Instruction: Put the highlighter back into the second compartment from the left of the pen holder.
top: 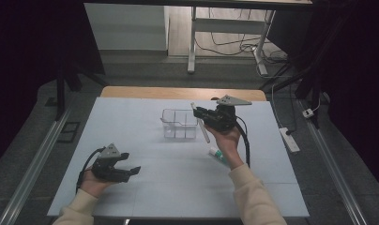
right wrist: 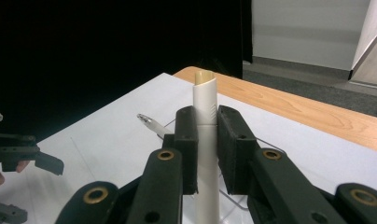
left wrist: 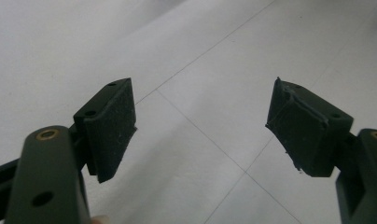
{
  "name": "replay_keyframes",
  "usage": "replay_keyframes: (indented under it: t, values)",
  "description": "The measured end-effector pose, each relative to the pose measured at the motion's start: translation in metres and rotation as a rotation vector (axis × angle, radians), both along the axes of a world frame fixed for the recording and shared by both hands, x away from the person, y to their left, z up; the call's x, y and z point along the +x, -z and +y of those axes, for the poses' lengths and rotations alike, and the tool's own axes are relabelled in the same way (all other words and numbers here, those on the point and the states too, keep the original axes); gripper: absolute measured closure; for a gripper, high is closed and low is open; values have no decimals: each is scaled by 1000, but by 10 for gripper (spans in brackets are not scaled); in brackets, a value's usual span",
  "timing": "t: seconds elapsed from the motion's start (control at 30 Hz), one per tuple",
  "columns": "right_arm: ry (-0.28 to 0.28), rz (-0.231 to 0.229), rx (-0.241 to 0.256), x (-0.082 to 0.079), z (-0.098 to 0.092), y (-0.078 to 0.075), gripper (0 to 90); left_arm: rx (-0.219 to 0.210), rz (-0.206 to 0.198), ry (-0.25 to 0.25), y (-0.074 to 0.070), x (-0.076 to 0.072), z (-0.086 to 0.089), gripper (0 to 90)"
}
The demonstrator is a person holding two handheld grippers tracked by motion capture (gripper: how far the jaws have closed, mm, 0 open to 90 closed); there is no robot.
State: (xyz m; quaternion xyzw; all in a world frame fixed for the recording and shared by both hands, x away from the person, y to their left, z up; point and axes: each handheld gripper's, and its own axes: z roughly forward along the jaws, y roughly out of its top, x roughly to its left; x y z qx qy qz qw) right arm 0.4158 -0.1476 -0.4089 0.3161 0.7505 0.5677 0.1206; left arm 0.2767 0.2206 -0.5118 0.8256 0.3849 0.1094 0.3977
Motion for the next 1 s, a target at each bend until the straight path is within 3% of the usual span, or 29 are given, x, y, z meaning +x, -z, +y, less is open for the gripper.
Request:
replay_keyframes:
  t: [1.0]
  values:
    - [-7,-32,5,20,27,-14,780,-4,0,4,0,0,1,237]
